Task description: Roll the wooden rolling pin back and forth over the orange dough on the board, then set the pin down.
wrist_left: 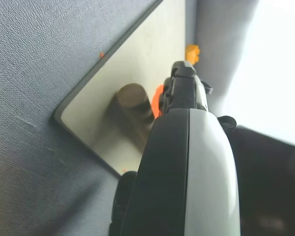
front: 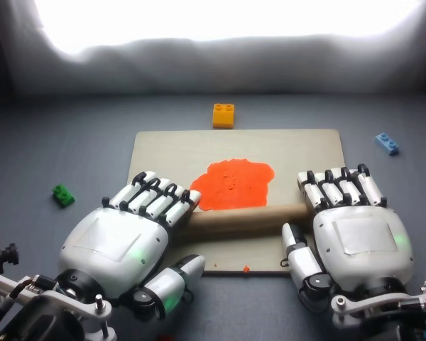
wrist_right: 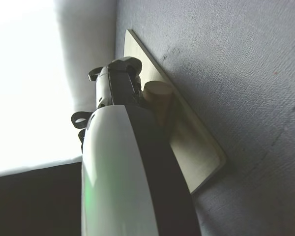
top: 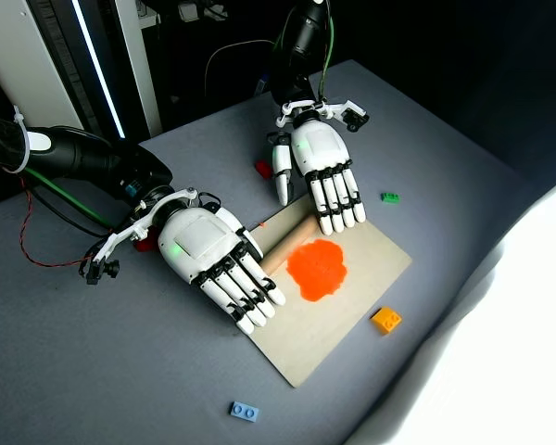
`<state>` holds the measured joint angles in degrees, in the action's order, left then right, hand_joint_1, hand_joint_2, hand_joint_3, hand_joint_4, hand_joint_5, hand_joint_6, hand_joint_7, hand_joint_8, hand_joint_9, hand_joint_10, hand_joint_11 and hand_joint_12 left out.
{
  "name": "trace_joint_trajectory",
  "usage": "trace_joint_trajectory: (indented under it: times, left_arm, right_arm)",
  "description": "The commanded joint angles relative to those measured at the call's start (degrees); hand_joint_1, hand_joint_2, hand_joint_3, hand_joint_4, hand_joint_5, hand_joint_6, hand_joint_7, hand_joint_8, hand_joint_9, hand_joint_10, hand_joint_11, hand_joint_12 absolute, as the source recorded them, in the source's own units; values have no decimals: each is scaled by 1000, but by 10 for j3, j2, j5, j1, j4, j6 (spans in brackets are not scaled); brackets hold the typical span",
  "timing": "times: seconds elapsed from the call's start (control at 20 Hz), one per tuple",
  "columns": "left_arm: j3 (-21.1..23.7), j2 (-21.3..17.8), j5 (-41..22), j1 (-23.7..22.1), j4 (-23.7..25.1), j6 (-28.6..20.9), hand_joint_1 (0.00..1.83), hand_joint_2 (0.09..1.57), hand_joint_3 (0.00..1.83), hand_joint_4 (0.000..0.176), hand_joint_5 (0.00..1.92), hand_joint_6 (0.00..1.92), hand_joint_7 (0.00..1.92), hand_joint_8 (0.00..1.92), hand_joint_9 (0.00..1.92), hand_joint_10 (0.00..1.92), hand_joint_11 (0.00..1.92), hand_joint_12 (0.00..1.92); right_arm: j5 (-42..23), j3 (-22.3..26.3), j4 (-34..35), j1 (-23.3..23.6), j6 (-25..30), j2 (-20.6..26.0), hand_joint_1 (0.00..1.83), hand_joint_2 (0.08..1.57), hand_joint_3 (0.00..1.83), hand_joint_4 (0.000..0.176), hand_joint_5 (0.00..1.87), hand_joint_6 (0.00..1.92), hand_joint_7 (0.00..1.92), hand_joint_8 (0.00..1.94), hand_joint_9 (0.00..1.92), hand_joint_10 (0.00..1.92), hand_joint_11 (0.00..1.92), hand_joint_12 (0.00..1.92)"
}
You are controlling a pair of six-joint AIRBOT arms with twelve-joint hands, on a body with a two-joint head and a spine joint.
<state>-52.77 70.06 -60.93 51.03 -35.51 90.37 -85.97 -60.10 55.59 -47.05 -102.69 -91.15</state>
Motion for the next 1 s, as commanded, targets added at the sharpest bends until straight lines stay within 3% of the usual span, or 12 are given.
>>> trace_joint_trajectory:
  times: [0.0,0.45,0.95]
  left_arm:
    - [3,-6,-55,1,30,2,0,1504,0,0,140,1,161,1,85,0,0,67]
    - [20,-18,-55,12,33,12,0,1511,2,0,162,2,195,4,122,7,0,138]
    - [29,-23,-39,13,40,20,0,1508,0,0,120,0,153,0,75,1,0,0]
  right_arm:
    - [-50,1,-38,-2,-5,4,0,1571,81,0,307,4,335,0,265,1,0,605]
    - [-55,9,-38,-5,-12,7,0,1571,85,0,306,4,338,3,279,4,0,603]
    - [-56,10,-39,-5,-15,7,0,1571,100,0,273,10,312,8,255,7,0,534]
